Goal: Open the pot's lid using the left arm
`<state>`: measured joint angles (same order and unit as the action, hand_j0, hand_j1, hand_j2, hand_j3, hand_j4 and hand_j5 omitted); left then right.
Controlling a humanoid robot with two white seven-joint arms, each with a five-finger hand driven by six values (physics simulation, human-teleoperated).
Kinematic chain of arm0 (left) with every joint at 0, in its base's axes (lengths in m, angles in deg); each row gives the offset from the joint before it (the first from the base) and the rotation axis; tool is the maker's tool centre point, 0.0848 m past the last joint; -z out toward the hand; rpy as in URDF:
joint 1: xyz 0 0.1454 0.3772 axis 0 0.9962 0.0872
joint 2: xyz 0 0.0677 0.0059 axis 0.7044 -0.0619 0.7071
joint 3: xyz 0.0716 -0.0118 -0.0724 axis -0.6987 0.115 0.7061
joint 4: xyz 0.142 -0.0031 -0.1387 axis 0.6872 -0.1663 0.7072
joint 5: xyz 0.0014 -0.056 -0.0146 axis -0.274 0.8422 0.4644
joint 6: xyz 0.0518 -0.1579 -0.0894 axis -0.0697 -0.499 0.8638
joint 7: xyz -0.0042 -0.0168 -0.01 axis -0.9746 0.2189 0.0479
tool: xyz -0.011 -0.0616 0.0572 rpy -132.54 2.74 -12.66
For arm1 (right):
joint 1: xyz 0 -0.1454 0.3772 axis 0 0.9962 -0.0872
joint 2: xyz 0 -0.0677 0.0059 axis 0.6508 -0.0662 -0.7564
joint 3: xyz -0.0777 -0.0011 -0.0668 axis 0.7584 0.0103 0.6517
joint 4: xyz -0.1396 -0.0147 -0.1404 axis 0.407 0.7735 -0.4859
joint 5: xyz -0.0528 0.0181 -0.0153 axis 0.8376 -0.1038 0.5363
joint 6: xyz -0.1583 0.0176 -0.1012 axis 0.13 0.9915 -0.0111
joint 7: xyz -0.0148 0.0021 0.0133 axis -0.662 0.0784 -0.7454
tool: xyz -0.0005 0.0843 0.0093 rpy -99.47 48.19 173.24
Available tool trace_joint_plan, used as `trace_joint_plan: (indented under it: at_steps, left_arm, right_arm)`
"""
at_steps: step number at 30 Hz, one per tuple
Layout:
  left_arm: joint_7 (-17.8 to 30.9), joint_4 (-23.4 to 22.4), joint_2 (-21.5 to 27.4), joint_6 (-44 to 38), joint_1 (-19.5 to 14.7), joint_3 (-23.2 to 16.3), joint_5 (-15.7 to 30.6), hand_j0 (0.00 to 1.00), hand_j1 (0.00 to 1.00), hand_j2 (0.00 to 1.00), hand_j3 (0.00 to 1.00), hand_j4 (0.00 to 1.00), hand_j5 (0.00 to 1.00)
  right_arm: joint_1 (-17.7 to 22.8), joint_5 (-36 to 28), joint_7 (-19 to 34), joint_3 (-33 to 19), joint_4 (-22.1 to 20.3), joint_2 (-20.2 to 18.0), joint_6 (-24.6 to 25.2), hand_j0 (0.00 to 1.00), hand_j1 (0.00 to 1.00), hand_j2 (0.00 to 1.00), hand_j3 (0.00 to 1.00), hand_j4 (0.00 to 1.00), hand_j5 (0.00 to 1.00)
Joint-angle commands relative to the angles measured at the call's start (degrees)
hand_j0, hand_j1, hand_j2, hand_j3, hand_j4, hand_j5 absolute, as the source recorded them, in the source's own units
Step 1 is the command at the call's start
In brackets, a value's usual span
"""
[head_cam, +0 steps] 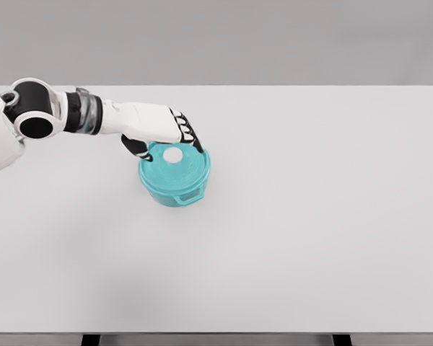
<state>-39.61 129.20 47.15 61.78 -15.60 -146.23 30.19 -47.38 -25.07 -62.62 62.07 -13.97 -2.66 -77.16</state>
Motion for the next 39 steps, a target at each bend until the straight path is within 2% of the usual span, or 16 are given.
trace_joint_plan:
  at_steps: [1, 15, 21, 23, 35, 39]
  left_arm:
    - [-0.02, -0.33, 0.00, -0.20, 0.00, -0.45, 0.24, 0.81, 0.81, 0.81, 0.81, 0.81, 0.81]
    - [-0.02, -1.30, -0.09, -0.20, -0.18, -2.12, -0.55, 0.79, 0.79, 0.79, 0.79, 0.79, 0.79]
    - [-0.02, -1.30, -0.09, -0.02, -0.88, -2.12, -0.55, 0.63, 0.63, 0.63, 0.63, 0.63, 0.63]
    - [-0.02, -1.21, -0.09, 0.50, -1.23, -2.12, -0.55, 0.54, 0.54, 0.54, 0.54, 0.54, 0.54]
    - [0.06, -1.12, 1.23, 0.94, -3.16, -2.12, -0.47, 0.46, 0.46, 0.46, 0.46, 0.46, 0.46]
    - [0.06, -0.95, 4.48, 1.49, -4.04, -2.21, -0.20, 0.46, 0.46, 0.46, 0.46, 0.46, 0.46]
  right_arm:
    - [0.00, -0.01, 0.08, 0.01, 0.01, -0.01, 0.02, 1.00, 1.00, 1.00, 1.00, 1.00, 1.00]
    - [0.09, -0.01, 0.08, 0.01, 0.01, -0.01, 0.02, 1.00, 1.00, 1.00, 1.00, 1.00, 1.00]
    - [0.00, -0.01, 0.00, 0.01, 0.01, -0.01, 0.02, 1.00, 1.00, 1.00, 1.00, 1.00, 1.00]
    - [0.00, -0.01, 0.00, 0.01, 0.01, -0.01, 0.02, 1.00, 1.00, 1.00, 1.00, 1.00, 1.00]
    - [0.00, -0.01, 0.00, 0.01, 0.01, -0.01, 0.02, 1.00, 1.00, 1.00, 1.00, 1.00, 1.00]
    - [0.00, -0.01, 0.09, 0.01, 0.01, -0.01, 0.02, 1.00, 1.00, 1.00, 1.00, 1.00, 1.00]
